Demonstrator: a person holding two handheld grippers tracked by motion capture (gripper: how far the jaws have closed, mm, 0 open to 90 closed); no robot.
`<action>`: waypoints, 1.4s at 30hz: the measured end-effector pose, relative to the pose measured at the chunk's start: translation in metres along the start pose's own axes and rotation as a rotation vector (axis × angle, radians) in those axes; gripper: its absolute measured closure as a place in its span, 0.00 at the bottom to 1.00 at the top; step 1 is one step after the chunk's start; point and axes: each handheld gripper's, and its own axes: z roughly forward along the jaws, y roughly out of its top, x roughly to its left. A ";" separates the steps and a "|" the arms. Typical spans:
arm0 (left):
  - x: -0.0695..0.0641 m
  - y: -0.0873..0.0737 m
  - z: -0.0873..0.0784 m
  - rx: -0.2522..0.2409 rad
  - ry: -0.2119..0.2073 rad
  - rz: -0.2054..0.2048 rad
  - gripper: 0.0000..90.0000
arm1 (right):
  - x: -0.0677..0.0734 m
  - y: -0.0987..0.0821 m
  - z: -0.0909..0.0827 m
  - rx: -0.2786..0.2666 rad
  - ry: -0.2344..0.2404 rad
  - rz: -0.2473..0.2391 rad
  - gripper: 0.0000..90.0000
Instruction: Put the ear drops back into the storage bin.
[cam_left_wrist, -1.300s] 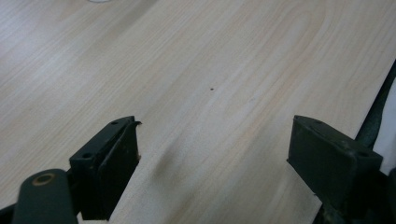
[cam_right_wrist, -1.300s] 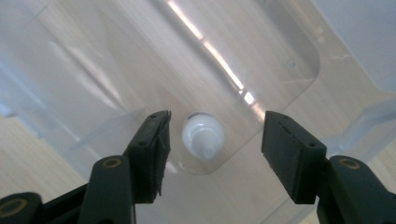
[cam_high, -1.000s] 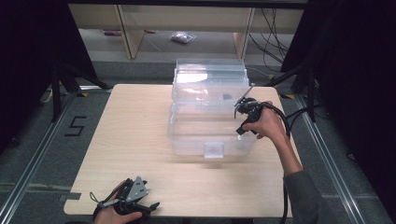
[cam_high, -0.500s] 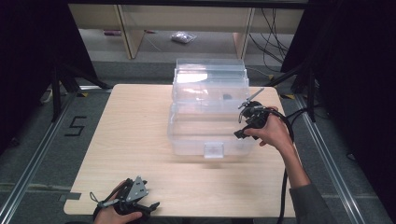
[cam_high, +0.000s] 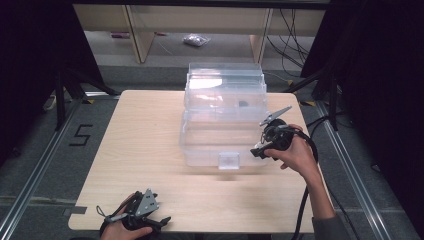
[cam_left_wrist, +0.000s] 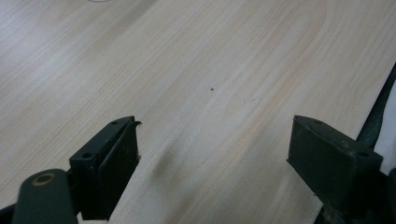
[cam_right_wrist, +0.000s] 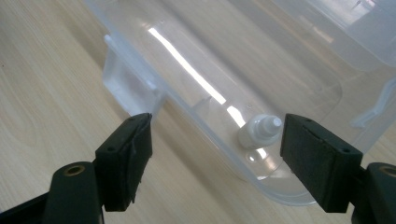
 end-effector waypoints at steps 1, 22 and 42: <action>0.000 0.000 0.000 0.000 -0.005 0.002 0.17 | 0.001 -0.002 0.000 -0.003 0.003 0.002 0.29; 0.000 0.000 -0.001 -0.007 -0.005 -0.009 0.17 | 0.016 -0.015 -0.007 -0.051 0.002 -0.012 0.29; 0.002 0.000 -0.002 -0.014 -0.009 0.000 0.17 | 0.034 -0.025 -0.003 -0.136 0.010 -0.077 0.28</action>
